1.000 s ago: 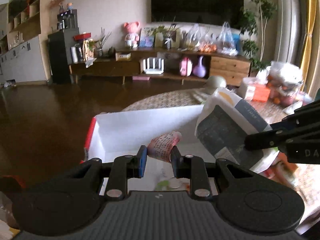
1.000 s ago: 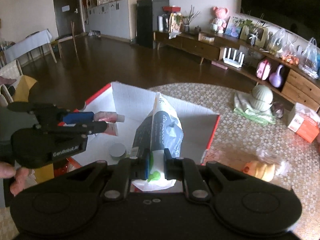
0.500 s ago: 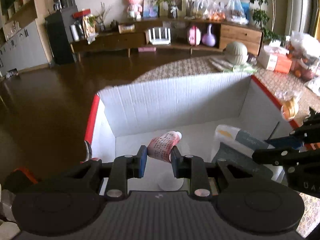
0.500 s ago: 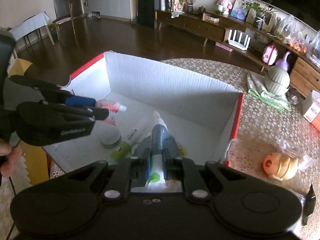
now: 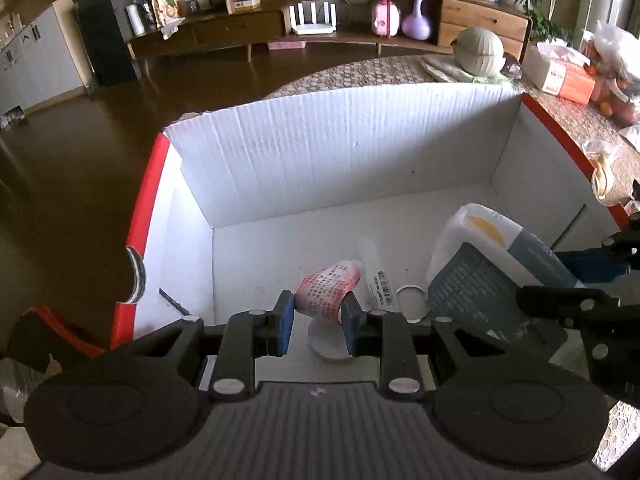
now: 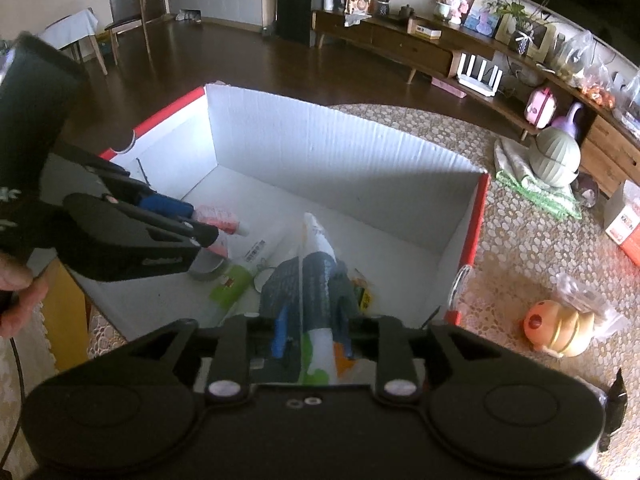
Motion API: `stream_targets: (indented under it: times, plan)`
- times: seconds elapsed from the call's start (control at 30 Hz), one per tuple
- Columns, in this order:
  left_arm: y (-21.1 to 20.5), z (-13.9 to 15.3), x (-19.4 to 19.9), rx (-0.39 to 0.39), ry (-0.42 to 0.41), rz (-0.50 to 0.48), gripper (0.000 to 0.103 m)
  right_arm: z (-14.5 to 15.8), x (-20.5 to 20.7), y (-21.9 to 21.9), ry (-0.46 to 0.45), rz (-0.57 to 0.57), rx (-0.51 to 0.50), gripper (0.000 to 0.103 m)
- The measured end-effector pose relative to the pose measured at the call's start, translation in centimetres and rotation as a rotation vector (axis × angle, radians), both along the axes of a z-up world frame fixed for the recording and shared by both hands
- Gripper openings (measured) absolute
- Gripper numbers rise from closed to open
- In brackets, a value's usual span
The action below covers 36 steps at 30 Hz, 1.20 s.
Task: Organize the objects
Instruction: 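Open both grippers to drop the pink item and white package into the box, then withdraw both grippers from the box back over the table items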
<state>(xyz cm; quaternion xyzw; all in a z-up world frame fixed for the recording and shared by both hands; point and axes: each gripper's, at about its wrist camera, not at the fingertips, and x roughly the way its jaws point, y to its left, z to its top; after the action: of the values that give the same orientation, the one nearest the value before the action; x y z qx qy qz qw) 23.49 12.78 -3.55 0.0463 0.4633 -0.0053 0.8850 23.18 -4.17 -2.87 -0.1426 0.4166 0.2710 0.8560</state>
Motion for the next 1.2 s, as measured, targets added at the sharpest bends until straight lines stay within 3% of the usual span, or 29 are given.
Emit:
stream_targets:
  times: [0.2,0.3,0.77,1.2]
  plan:
    - [-0.3,-0.2,0.1,0.037,0.020,0.003,0.025,1.1,-1.4,-0.6,-0.039,0.032,0.006,0.048]
    - [-0.5,-0.1,0.0,0.043,0.014,0.010,0.030,2.2,-2.1,-1.1,-0.050,0.038,0.030,0.052]
    - [-1.6,3.5,-3.8,0.049,-0.117,0.028,0.031,6.9,-7.0,-6.3,-0.137,0.020,0.135,0.068]
    - [-4.9,7.1,-8.7,-0.025,-0.212,-0.033,0.030,8.4,-11.3,-12.5,-0.198,-0.034,0.178,0.085]
